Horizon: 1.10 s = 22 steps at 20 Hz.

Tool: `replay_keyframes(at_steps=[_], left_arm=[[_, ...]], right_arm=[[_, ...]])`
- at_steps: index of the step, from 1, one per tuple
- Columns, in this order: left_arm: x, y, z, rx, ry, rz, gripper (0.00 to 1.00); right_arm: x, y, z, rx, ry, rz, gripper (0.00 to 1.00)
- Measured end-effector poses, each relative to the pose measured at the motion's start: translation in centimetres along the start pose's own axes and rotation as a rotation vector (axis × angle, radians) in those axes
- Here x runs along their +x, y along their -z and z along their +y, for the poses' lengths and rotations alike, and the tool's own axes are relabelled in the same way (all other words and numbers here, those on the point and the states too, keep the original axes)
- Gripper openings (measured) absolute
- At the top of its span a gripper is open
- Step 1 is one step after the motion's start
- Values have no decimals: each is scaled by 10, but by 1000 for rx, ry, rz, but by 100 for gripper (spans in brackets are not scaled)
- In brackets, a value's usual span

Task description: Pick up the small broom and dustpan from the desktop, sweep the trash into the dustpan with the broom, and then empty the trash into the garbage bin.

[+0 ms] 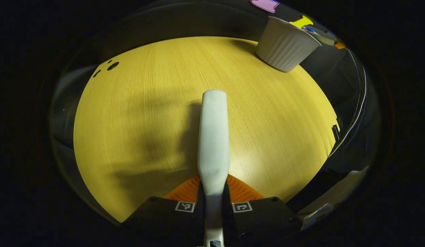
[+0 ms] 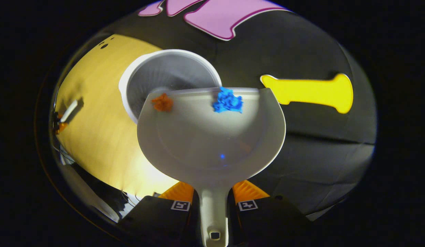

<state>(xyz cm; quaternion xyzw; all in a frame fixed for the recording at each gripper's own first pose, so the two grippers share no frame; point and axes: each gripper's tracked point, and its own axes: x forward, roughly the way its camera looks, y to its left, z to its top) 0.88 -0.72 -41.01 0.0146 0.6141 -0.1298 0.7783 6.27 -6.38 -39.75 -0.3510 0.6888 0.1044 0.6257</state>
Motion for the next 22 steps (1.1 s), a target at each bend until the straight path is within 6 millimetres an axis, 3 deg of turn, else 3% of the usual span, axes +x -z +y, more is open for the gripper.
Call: replay_keyframes(at_steps=[2, 14, 17, 22], left_arm=[[0, 0, 1, -4, -5, -1, 25], [1, -1, 2, -16, -23, -13, 25], [0, 1, 3, -18, -30, -15, 25], [-4, 1, 7, -20, -44, -18, 25]], right_arm=[[2, -3, -1, -39, 2, 31, 32], [1, -6, -6, -35, -2, -14, 36], [-15, 1, -1, 40, -59, -87, 36], [-65, 17, 20, 167, -131, -266, 36]])
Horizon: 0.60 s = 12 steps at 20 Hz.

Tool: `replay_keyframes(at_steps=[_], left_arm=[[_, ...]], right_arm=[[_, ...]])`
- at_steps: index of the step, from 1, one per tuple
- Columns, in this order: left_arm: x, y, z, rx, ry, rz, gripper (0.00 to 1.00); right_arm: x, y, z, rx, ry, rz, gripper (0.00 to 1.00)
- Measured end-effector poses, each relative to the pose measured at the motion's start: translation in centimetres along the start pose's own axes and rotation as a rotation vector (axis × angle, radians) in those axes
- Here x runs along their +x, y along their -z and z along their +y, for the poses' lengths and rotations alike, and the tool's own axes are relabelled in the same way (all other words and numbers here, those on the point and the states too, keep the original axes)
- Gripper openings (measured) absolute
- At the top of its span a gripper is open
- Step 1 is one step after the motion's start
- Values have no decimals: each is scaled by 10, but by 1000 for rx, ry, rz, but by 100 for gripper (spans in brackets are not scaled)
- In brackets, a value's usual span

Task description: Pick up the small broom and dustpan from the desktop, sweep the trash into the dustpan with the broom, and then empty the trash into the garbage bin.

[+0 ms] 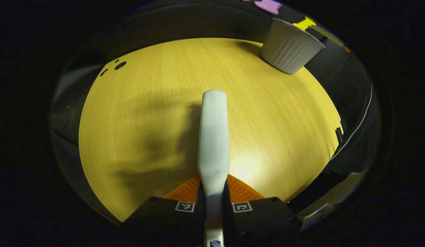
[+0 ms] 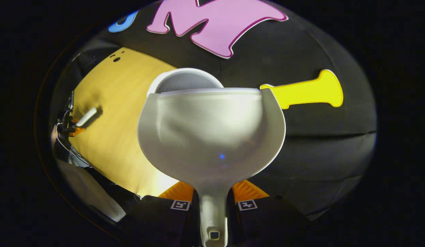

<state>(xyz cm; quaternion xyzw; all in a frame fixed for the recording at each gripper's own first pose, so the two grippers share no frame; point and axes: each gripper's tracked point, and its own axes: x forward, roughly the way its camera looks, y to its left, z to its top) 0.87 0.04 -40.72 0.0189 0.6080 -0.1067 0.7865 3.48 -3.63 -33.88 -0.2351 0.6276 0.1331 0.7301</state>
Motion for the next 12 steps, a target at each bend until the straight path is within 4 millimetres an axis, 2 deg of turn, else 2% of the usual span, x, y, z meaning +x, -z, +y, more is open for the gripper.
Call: replay_keyframes(at_steps=[2, 5, 6, 8, 9, 12], left_arm=[[-3, -1, 3, 1, -8, -3, 25], [-4, -1, 4, 15, -30, -8, 24], [-5, -1, 4, 17, -36, -9, 25], [-5, -1, 5, 14, -43, -10, 25], [-5, 0, 6, 12, -46, -9, 25], [-5, 1, 8, 11, -65, -9, 25]], right_arm=[[-15, 6, 29, 37, -56, -62, 35], [-33, 25, 76, 38, -123, -97, 35], [-34, 31, 92, 30, -143, -102, 36], [-31, 46, 126, 27, -185, -111, 36], [-29, 58, 151, 21, -211, -100, 35], [-7, 89, 211, 2, -270, -59, 33]])
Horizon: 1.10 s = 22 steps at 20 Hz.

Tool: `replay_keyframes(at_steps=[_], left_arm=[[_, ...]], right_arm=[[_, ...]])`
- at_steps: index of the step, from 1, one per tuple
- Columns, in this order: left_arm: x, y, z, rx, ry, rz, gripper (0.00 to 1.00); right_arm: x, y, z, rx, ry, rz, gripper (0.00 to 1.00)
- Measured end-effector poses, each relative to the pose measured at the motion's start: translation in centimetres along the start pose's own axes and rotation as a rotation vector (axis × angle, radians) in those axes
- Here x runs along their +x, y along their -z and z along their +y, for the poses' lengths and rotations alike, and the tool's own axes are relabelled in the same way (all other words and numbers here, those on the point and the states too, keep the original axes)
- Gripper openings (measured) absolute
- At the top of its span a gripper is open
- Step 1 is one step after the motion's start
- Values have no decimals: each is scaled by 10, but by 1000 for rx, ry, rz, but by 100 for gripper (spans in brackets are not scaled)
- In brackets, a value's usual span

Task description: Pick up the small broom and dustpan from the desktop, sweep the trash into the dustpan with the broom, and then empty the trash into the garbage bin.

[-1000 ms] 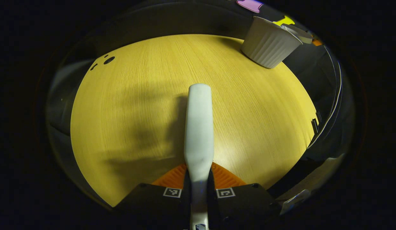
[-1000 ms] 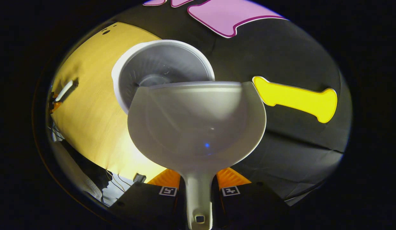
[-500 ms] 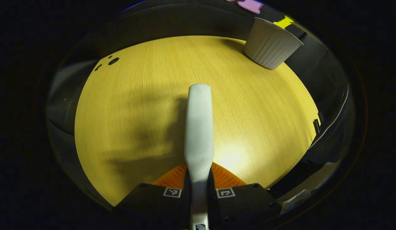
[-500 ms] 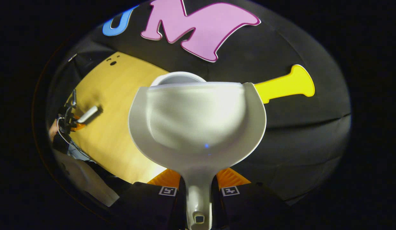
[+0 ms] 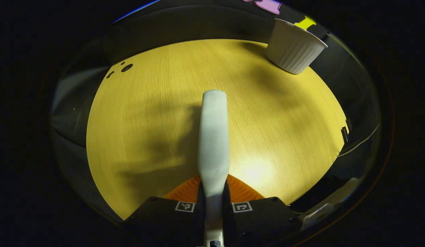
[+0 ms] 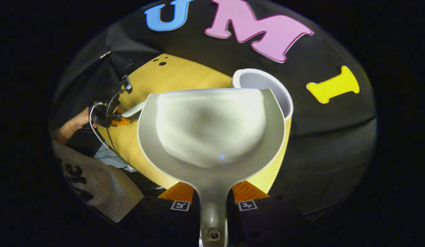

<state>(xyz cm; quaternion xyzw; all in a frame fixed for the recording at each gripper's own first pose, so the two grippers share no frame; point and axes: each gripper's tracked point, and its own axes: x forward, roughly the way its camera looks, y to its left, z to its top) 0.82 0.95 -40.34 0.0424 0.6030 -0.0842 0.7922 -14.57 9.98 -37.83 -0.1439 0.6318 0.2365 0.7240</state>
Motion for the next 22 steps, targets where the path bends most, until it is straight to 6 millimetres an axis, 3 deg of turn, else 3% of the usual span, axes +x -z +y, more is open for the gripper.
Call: replay_keyframes(at_steps=[5, 8, 12, 14, 16, 22], left_arm=[[3, 6, 7, 3, -38, 8, 26], [4, 5, 6, -6, -45, 7, 25], [5, 6, 4, 2, -58, 7, 26], [5, 5, 0, 19, -60, 2, 26], [0, 5, -11, 29, -64, 2, 26], [-1, 10, -33, 49, -95, 7, 26]], right_arm=[[77, 34, 50, 64, -45, 15, 39], [127, 50, 77, 99, -75, 36, 36], [176, 60, 88, 124, -71, 35, 39], [194, 62, 89, 128, -66, 36, 35], [206, 65, 92, 134, -72, 39, 39], [225, 81, 92, 180, -81, 60, 36]])
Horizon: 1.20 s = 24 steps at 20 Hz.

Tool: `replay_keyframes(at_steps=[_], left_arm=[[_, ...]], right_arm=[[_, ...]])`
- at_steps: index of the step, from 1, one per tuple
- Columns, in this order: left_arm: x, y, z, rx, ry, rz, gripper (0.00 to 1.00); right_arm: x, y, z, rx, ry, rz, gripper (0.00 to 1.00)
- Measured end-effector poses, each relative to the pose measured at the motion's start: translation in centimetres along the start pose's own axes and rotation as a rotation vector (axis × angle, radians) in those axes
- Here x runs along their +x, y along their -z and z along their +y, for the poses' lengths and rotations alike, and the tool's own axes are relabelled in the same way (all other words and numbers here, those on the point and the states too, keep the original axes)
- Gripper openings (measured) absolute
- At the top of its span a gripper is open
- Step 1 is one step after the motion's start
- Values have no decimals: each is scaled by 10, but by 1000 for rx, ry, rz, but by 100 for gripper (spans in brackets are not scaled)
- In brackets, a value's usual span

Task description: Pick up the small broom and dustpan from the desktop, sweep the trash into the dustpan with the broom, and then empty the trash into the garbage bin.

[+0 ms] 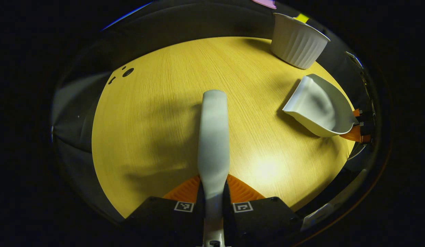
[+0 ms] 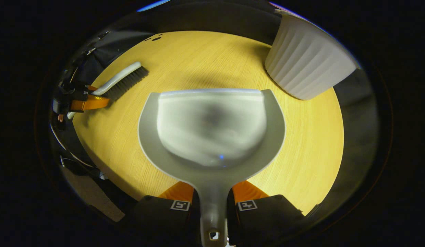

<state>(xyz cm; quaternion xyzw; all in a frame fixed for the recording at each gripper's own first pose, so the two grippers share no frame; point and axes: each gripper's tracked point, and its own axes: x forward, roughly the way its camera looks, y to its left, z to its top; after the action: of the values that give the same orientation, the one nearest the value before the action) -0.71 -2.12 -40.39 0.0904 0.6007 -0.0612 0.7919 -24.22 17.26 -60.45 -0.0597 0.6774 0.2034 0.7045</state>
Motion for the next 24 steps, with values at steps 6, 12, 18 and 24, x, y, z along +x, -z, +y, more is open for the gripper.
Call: replay_keyframes(at_steps=[6, 12, 18, 24], left_arm=[[5, 2, -8, 9, -32, 12, 28], [1, 11, -20, 32, -68, 13, 30], [-15, 10, -21, 53, -96, -2, 34], [-56, 6, -13, 40, -129, -89, 33]], right_arm=[[12, 12, 2, 24, -16, 3, 39], [15, 21, 3, 15, -33, 13, 37], [-2, 24, 4, 56, -62, 4, 42], [-76, -1, -1, 109, -70, -143, 42]])
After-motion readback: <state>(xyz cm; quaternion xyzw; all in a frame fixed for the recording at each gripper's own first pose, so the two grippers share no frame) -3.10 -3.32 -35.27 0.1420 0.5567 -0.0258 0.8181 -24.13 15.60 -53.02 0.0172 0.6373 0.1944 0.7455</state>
